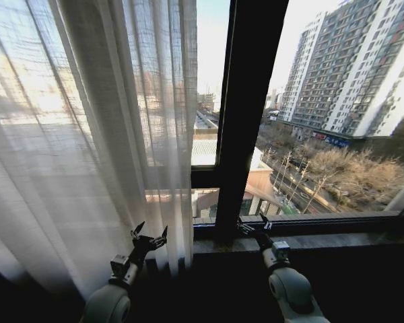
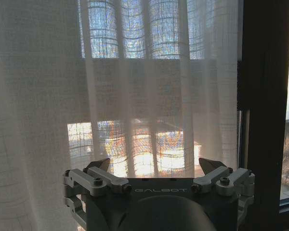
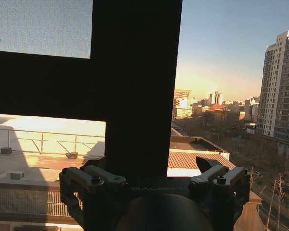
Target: Open the curtains by pulling them apart, changing their state from closed to fully open.
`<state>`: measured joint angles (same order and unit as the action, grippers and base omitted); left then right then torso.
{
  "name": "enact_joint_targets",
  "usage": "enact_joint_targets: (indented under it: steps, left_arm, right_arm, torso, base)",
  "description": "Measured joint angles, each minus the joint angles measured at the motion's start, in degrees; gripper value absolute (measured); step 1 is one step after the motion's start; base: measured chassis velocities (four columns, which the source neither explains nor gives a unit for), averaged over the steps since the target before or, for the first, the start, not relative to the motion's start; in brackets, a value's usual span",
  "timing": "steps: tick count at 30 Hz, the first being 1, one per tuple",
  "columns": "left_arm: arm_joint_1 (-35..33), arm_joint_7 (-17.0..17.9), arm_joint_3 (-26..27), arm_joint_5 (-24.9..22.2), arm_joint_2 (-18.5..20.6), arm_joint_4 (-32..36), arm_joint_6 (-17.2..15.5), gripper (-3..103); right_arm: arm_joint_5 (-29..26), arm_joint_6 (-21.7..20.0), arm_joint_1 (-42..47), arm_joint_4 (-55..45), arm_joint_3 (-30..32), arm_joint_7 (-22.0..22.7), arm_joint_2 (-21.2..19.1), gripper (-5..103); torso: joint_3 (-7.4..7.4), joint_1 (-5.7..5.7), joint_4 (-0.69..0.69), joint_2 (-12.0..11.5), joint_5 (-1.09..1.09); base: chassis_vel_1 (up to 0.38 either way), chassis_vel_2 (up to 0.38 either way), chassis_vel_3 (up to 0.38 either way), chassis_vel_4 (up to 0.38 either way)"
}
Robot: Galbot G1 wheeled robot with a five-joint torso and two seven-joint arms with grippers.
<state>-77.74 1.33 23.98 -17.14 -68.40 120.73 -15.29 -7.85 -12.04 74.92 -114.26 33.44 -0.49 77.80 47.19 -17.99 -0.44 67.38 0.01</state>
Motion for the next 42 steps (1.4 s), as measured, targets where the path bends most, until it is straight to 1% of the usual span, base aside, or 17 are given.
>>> enact_joint_targets:
  steps: [1, 6, 13, 14, 15, 17, 18, 20, 25, 27, 30, 32, 35, 36, 37, 40, 42]
  left_arm:
    - [2.5, 0.0, -1.1, -0.7, 0.7, -2.0, 0.0, 100]
    - [8.2, 0.0, -4.3, -1.9, 1.7, -5.8, 0.1, 100]
    - [12.9, 0.2, -7.8, -2.3, 1.4, -9.0, 0.1, 100]
    - [14.1, 1.3, -8.8, -2.6, 0.9, -10.0, 0.3, 102]
    - [14.6, 2.0, -9.1, -2.8, 0.6, -10.4, 0.5, 98]
    - [14.9, 2.6, -9.3, -2.9, 0.4, -10.7, 0.6, 98]
    - [15.7, 4.3, -9.6, -3.1, -0.4, -11.4, 0.7, 88]
    - [16.2, 5.1, -9.8, -3.2, -0.9, -11.7, 0.7, 88]
    - [17.4, 8.3, -9.9, -3.3, -2.3, -12.5, 0.6, 60]
    - [17.5, 8.4, -9.9, -3.3, -2.3, -12.5, 0.5, 60]
    - [17.3, 9.8, -9.7, -3.3, -2.7, -12.6, 0.3, 43]
    - [17.2, 10.3, -9.7, -3.3, -2.8, -12.6, 0.2, 43]
    - [17.1, 10.9, -9.6, -3.4, -3.0, -12.5, -0.2, 26]
    - [17.1, 10.9, -9.6, -3.4, -3.0, -12.5, -0.2, 26]
    - [17.0, 11.0, -9.5, -3.4, -3.0, -12.5, -0.2, 21]
    - [16.8, 11.2, -9.2, -3.4, -3.0, -12.2, -0.4, 16]
    - [16.4, 11.4, -8.8, -3.4, -2.9, -11.8, -0.5, 5]
  right_arm:
    - [0.1, 0.1, -0.3, 0.6, 0.3, 0.1, 0.1, 100]
    - [0.2, 0.4, -0.6, 1.6, 0.6, 0.2, 0.1, 100]
    - [0.4, 1.2, -1.2, 2.8, 0.7, 0.2, 0.5, 100]
    - [0.5, 1.3, -1.4, 3.2, 0.7, 0.2, 0.7, 100]
    - [0.5, 1.3, -1.5, 3.3, 0.7, 0.2, 0.7, 100]
    - [0.5, 1.3, -1.6, 3.5, 0.7, 0.2, 0.8, 100]
    - [0.6, 1.3, -1.9, 3.9, 0.5, 0.2, 0.8, 100]
    - [0.6, 1.3, -2.1, 4.2, 0.4, 0.2, 0.9, 100]
    - [0.8, 1.4, -2.8, 4.6, -0.7, 0.2, 1.0, 100]
    - [0.8, 1.4, -2.8, 4.6, -0.7, 0.2, 1.0, 100]
    - [0.9, 1.4, -3.0, 4.3, -1.1, 0.2, 0.8, 100]
    - [0.8, 1.4, -3.1, 4.3, -1.1, 0.2, 0.7, 100]
    - [0.8, 1.2, -3.3, 4.3, -1.6, 0.2, 0.5, 100]
    - [0.8, 1.2, -3.3, 4.3, -1.6, 0.2, 0.5, 100]
    - [0.8, 1.2, -3.4, 4.4, -1.8, 0.2, 0.5, 100]
    - [0.8, 1.2, -3.6, 4.6, -2.2, 0.4, 0.8, 100]
    - [0.8, 1.2, -3.8, 4.7, -2.6, 0.7, 1.0, 100]
  torso:
    - [0.0, 0.0, 0.01, 0.0, -0.01]
    - [0.0, 0.0, 0.0, 0.0, -0.01]
    - [0.0, 0.0, 0.0, 0.0, 0.0]
    - [0.0, 0.0, 0.01, 0.0, 0.0]
    - [0.0, 0.0, 0.0, 0.0, 0.0]
    - [0.0, 0.0, 0.0, 0.0, 0.0]
    - [0.0, 0.0, 0.01, 0.0, 0.0]
    - [0.0, 0.0, 0.0, 0.0, 0.0]
    - [0.0, 0.0, 0.01, 0.0, 0.0]
    - [0.0, 0.0, 0.01, 0.0, 0.0]
    - [0.0, 0.0, 0.01, 0.0, 0.0]
    - [-0.01, 0.0, 0.01, 0.0, 0.0]
    - [0.0, 0.0, 0.0, 0.0, 0.0]
    - [0.0, 0.0, 0.0, 0.0, 0.0]
    - [0.0, 0.0, 0.0, 0.0, 0.0]
    - [0.0, 0.0, 0.01, 0.0, 0.0]
    - [0.0, 0.0, 0.01, 0.0, 0.0]
  base:
    - [0.0, 0.0, 0.0, 0.0]
    - [0.0, 0.0, 0.0, 0.0]
    - [0.0, 0.0, 0.0, 0.0]
    - [0.0, 0.0, 0.0, 0.0]
    - [0.0, 0.0, 0.0, 0.0]
    - [0.0, 0.0, 0.0, 0.0]
    - [0.0, 0.0, 0.0, 0.0]
    - [0.0, 0.0, 0.0, 0.0]
    - [0.0, 0.0, 0.0, 0.0]
    - [0.0, 0.0, 0.0, 0.0]
    - [0.0, 0.0, 0.0, 0.0]
    - [0.0, 0.0, 0.0, 0.0]
    - [0.0, 0.0, 0.0, 0.0]
    - [0.0, 0.0, 0.0, 0.0]
    - [0.0, 0.0, 0.0, 0.0]
    - [0.0, 0.0, 0.0, 0.0]
    - [0.0, 0.0, 0.0, 0.0]
